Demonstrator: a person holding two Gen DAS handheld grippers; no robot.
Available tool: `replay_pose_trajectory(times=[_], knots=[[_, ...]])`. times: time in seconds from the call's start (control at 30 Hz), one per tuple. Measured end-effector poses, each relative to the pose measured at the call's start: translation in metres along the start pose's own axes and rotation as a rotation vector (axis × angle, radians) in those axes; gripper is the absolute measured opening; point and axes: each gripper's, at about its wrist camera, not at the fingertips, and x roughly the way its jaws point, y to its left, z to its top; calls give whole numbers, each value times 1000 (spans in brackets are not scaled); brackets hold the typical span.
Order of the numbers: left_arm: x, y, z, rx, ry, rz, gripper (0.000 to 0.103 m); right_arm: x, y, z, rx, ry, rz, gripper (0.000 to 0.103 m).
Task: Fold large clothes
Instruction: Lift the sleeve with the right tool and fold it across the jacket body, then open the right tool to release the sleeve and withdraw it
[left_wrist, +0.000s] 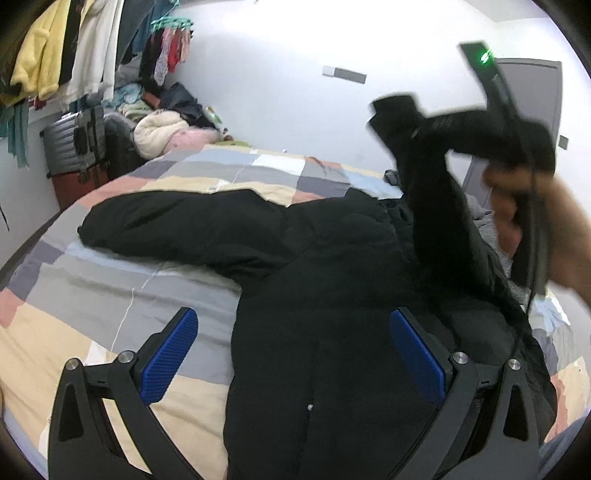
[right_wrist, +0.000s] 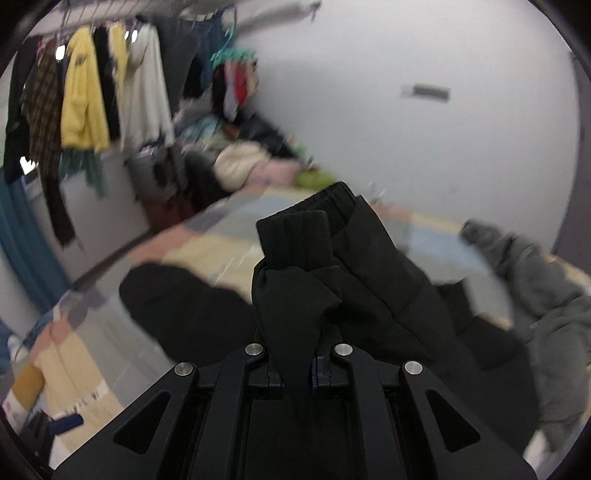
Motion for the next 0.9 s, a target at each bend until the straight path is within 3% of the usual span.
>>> replay_pose_trajectory(times=[0.17,0.43,0.47,0.57,0.63,0.9], knots=[[16,10,-4,-22,27,-2,103,57,14,-34,-6,104,34,8],[34,26,-10,-75,67,-6,103,104,7,-79,13,201,78,10],[36,26,-10,-70,71,3,103,104,6,-79,12,203,78,11],[36,24,-11,-65,77,9,103,100,5,-79,46,193,101,26],[34,22,-11,-62,76,9,103,95,5,-77,60,183,120,42],[15,8,-4,-43,70,26,103,40,13,-53,54,116,168,52]])
